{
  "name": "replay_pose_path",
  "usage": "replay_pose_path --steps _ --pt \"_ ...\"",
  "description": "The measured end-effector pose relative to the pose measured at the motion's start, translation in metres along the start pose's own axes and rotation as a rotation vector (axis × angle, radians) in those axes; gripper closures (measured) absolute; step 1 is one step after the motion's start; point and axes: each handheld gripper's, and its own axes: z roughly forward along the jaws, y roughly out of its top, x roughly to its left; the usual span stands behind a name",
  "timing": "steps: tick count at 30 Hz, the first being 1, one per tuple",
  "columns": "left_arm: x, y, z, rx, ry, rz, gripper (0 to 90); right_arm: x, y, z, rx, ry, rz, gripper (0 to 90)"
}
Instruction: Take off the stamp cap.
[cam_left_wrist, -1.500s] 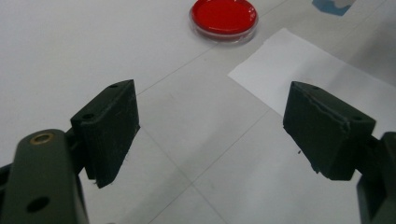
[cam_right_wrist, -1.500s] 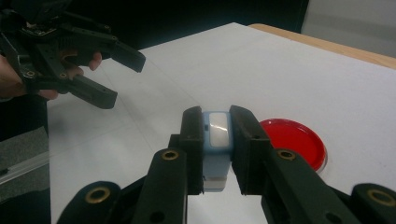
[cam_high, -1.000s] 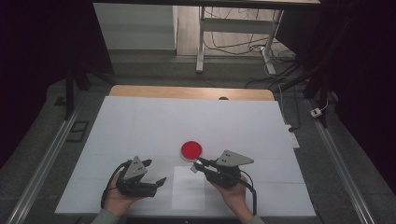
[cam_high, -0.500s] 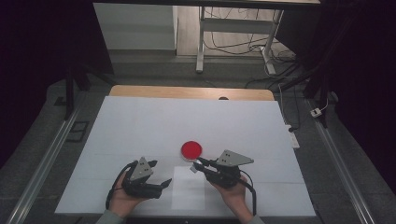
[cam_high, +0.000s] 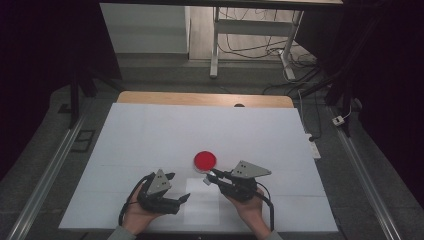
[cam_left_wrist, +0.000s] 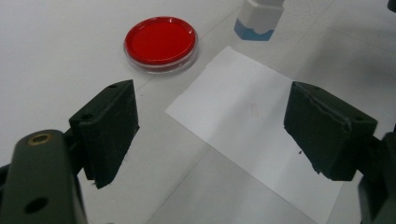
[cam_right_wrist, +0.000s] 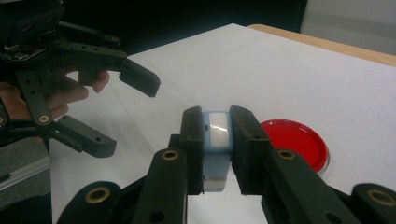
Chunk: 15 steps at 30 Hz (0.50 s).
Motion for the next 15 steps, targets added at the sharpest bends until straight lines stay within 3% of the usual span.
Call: replay_pose_path --steps 15 --pt "-0.011 0.008 0.006 0.006 -0.004 0.025 18.2 0.001 0.0 0.0 -0.005 0.0 0.005 75.5"
